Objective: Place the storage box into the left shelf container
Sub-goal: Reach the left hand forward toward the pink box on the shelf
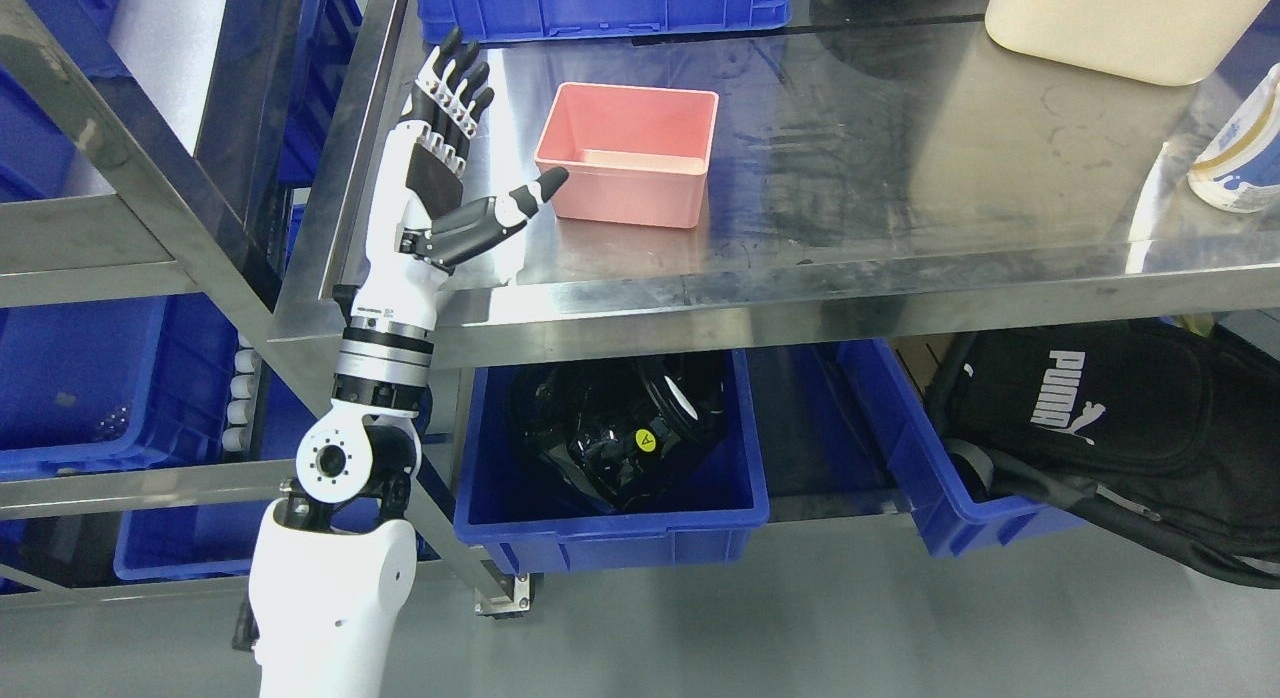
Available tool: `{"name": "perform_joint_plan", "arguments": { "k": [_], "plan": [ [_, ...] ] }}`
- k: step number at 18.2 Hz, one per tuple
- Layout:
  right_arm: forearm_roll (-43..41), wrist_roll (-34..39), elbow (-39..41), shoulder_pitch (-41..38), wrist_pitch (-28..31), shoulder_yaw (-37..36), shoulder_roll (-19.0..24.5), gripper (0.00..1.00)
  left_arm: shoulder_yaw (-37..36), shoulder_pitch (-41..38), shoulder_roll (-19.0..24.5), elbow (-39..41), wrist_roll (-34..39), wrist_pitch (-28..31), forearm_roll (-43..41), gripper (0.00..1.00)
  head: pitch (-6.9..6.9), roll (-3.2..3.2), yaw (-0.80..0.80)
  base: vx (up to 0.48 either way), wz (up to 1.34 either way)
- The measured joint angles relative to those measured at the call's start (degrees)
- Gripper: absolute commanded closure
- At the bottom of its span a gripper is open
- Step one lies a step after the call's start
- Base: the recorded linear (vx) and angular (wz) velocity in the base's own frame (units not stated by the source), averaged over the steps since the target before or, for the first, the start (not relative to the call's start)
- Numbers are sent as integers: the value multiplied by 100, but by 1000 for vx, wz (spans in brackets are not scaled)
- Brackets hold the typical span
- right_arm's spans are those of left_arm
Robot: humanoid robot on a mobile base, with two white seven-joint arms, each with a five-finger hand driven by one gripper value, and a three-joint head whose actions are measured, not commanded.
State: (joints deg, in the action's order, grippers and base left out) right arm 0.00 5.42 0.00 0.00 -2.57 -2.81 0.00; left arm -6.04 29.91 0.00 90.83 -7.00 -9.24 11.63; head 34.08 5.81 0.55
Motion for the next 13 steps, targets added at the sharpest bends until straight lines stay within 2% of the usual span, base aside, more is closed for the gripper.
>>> {"name": "perform_joint_plan", "arguments": {
  "k": [5, 8, 13],
  "plan": [
    [0, 0, 0, 0, 0, 0, 0, 0, 236, 109, 0, 6, -467, 40, -7, 0, 0, 0, 0, 0, 0],
    [0, 0, 0, 0, -1, 0, 0, 0, 416, 460, 97, -1, -1550, 63, -10, 0, 0, 0, 0, 0, 0],
    [0, 0, 0, 0, -15, 0, 0, 0, 514, 1020, 798, -102, -3379, 88, -259, 0, 0, 0, 0, 0, 0]
  ]
}}
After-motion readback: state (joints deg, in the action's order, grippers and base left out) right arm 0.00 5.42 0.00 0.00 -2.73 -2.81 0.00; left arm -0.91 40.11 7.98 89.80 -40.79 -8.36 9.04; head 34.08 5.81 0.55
